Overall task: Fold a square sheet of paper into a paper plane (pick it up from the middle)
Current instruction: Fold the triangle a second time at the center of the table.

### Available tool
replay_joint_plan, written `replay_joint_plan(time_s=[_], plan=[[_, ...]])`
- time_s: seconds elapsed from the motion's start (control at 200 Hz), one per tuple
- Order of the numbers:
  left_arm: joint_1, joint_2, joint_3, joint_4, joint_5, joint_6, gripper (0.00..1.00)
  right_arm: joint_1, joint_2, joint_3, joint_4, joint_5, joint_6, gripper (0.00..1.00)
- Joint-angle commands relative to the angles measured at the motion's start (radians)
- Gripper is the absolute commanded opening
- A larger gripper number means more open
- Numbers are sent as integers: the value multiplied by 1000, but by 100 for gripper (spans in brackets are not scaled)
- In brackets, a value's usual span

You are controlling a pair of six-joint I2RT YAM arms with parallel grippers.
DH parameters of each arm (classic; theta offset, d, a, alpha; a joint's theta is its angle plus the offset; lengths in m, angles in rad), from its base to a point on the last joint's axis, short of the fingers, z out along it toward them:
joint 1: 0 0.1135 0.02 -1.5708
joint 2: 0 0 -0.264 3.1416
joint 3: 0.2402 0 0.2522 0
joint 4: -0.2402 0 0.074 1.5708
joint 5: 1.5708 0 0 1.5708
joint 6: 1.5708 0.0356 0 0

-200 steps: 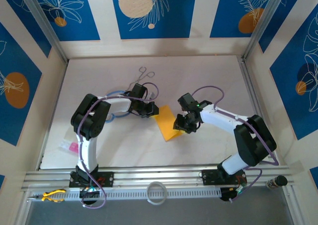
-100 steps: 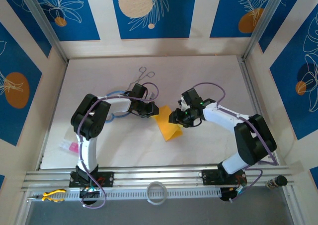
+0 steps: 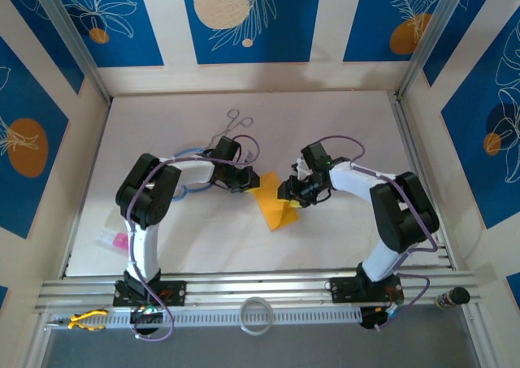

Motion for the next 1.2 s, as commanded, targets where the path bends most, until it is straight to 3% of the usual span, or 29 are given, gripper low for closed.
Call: replay_joint_plan(time_s=[0.0, 0.3, 0.715, 1.196], plan=[[0, 8, -4, -45, 0, 17, 16, -6, -2, 20, -52, -9, 3, 43], [0, 17, 5, -41, 6, 11, 16, -15, 10, -8, -32, -29, 30, 42], [2, 8, 12, -39, 17, 16, 16, -36, 46, 6, -16, -41, 29, 33], [2, 4, 24, -48, 18, 16, 16, -47, 20, -38, -22, -30, 56, 34]])
